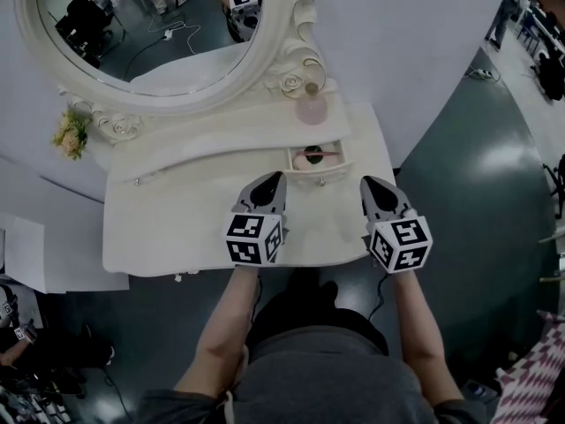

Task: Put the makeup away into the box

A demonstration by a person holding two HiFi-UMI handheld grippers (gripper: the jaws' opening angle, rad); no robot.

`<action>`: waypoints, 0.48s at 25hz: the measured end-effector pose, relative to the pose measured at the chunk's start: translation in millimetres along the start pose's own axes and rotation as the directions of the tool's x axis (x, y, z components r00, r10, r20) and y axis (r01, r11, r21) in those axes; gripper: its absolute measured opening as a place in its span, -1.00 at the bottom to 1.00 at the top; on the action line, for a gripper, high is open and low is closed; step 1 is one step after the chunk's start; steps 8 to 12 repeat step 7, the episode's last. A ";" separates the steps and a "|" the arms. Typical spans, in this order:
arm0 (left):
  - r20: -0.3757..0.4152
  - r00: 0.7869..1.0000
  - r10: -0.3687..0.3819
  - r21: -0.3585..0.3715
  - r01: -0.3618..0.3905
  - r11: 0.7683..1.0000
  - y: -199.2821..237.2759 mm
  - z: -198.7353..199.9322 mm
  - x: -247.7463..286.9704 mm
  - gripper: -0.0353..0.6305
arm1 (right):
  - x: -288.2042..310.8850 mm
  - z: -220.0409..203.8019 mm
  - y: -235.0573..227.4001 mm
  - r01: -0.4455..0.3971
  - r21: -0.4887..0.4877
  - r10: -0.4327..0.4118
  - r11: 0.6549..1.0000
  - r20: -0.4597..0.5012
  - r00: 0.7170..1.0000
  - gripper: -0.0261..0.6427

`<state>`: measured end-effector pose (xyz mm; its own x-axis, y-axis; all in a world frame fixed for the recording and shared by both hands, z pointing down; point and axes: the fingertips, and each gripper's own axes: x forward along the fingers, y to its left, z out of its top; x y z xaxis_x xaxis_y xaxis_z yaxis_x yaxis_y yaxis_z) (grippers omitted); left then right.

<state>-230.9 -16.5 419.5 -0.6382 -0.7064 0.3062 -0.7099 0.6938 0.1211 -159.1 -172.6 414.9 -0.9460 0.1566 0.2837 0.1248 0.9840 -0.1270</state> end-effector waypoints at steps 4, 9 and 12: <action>0.000 1.000 0.003 -0.001 -0.003 1.000 3.0 -0.1 2.7 -0.87 | 4.2 -0.9 0.8 0.001 0.002 -0.001 1.000 0.003 1.000 -0.91; -0.002 1.000 0.005 -0.002 -0.005 1.000 6.3 -1.4 6.3 -0.87 | 9.1 -1.6 0.9 -0.001 0.001 0.001 1.000 0.004 1.000 -0.91; -0.002 1.000 0.005 -0.002 -0.005 1.000 6.3 -1.4 6.3 -0.87 | 9.1 -1.6 0.9 -0.001 0.001 0.001 1.000 0.004 1.000 -0.91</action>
